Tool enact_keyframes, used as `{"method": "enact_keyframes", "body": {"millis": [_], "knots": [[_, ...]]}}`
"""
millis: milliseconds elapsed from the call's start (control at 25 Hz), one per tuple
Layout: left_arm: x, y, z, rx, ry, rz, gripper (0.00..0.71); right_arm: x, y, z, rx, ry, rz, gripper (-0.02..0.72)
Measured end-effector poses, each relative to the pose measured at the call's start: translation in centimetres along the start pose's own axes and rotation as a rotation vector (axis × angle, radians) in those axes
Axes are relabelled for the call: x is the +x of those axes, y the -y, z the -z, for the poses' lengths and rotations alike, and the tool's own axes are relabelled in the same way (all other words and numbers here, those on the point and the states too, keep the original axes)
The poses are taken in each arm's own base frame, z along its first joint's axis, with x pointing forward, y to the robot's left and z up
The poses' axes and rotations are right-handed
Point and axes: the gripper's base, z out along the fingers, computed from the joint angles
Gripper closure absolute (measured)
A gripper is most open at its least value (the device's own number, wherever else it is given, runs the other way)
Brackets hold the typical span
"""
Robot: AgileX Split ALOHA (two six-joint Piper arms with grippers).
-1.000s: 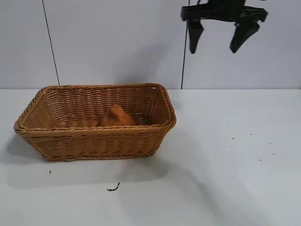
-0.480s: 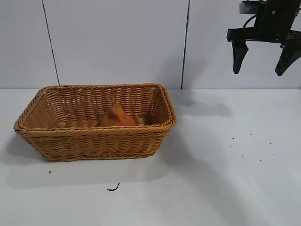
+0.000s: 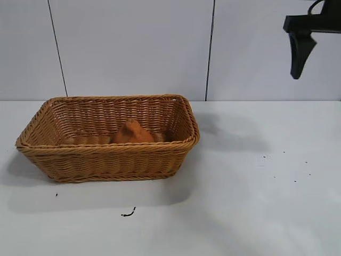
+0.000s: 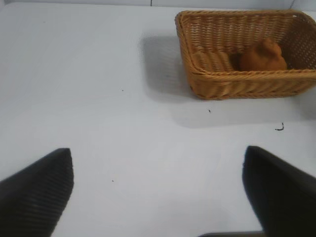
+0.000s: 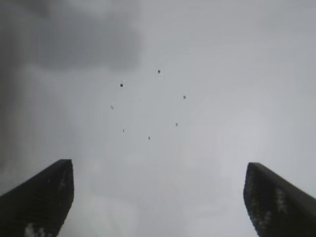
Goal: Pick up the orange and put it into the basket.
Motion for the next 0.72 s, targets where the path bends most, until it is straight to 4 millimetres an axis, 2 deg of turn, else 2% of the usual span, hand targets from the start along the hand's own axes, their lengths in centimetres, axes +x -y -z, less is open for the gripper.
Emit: {"method": "enact_keyframes", "body": {"millis": [80, 280, 320, 440, 720], "knots": [[0.0, 0.0, 0.0, 0.0, 0.0, 0.0, 0.044, 3.2, 0.2, 1.0, -0.002, 0.028, 0.0, 0.065], [0.0, 0.0, 0.0, 0.0, 0.0, 0.0, 0.044, 10.2, 0.7, 1.2, -0.011, 0.159, 0.001, 0.065], [0.0, 0.0, 0.0, 0.0, 0.0, 0.0, 0.044, 16.6, 1.1, 0.2, -0.021, 0.36, 0.024, 0.065], [0.0, 0.0, 0.0, 0.0, 0.0, 0.0, 0.044, 19.5, 1.3, 0.0, -0.022, 0.449, 0.04, 0.065], [0.0, 0.0, 0.0, 0.0, 0.0, 0.0, 0.044, 22.9, 1.6, 1.9, -0.032, 0.706, 0.041, 0.065]]}}
